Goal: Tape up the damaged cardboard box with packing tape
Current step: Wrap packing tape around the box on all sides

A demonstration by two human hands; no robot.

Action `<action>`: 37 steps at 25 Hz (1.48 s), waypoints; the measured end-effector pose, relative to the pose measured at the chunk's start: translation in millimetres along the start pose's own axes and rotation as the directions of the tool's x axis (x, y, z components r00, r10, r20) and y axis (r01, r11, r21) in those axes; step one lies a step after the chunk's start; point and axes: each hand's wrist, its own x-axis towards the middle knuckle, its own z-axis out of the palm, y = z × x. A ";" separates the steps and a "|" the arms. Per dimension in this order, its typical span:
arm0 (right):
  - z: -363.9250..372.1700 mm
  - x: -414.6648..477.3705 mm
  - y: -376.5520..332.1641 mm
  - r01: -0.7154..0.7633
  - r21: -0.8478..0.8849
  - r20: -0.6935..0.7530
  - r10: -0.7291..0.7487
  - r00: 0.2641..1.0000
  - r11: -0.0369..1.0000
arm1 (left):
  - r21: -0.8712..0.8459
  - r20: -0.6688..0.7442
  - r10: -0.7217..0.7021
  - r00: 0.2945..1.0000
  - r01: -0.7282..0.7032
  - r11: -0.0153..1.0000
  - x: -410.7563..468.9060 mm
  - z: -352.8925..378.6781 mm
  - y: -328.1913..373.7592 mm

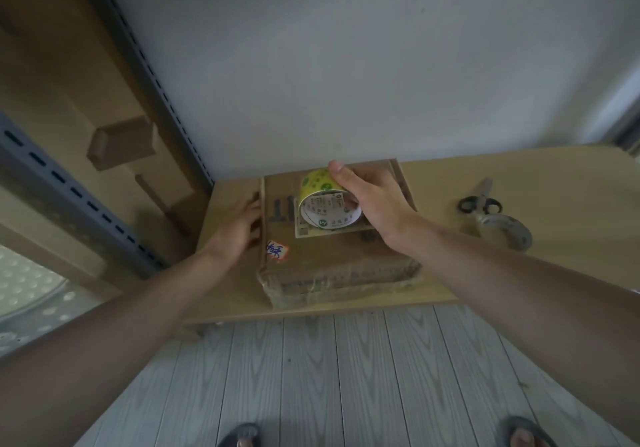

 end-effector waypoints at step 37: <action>-131.3 -35.2 80.7 -0.319 -0.626 -0.237 0.216 0.947 0.712 | 0.380 -0.033 -0.052 0.998 0.061 0.923 -6.2 34.5 4.3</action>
